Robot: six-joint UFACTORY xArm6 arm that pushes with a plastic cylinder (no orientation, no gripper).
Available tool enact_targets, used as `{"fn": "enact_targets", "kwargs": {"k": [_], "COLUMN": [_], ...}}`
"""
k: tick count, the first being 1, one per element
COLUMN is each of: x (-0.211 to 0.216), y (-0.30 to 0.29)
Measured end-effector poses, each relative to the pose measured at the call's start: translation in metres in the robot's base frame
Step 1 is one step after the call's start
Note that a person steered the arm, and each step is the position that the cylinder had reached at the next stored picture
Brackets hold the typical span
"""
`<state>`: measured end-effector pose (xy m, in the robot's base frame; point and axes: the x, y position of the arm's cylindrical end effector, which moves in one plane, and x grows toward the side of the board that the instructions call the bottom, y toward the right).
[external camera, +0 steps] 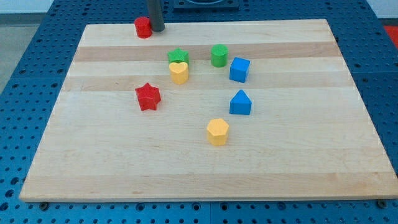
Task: Place the red circle towards the top left corner
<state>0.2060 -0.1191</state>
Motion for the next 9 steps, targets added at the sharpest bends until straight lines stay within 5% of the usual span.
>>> {"fn": "enact_targets", "kwargs": {"k": [9], "x": [-0.009], "y": [-0.091]}}
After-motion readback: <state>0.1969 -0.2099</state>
